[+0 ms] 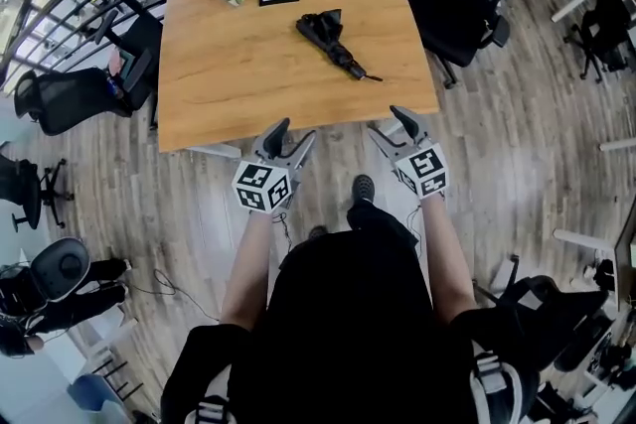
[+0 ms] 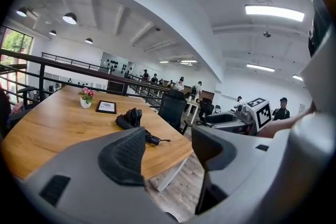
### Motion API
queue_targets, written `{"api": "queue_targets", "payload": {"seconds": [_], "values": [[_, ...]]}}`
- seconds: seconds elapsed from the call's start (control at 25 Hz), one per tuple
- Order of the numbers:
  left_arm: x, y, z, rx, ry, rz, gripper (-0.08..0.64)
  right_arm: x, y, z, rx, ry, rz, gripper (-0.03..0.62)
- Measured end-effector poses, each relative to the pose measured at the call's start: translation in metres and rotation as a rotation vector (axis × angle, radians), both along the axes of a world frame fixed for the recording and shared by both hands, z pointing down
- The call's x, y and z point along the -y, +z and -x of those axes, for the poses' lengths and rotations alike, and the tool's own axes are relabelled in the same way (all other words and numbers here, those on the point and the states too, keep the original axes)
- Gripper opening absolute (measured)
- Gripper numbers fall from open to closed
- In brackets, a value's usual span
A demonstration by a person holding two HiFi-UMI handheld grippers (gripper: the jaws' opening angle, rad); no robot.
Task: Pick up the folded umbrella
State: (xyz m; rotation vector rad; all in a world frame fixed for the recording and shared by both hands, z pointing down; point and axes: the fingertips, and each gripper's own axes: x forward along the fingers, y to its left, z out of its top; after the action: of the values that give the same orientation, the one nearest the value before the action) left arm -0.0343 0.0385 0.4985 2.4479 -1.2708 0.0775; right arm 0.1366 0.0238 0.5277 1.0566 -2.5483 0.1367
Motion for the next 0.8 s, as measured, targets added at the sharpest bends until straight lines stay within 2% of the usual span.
{"api": "queue_targets", "payload": {"seconds": [0.44, 0.8], "values": [[0.056, -0.006, -0.024, 0.025, -0.121, -0.016, 0.282, 0.079, -0.001, -0.014, -0.005, -0.137, 0.003, 0.279], [0.083, -0.002, -0.032, 0.037, -0.193, -0.003, 0.282, 0.115, 0.009, -0.011, 0.003, -0.237, 0.021, 0.279]]}}
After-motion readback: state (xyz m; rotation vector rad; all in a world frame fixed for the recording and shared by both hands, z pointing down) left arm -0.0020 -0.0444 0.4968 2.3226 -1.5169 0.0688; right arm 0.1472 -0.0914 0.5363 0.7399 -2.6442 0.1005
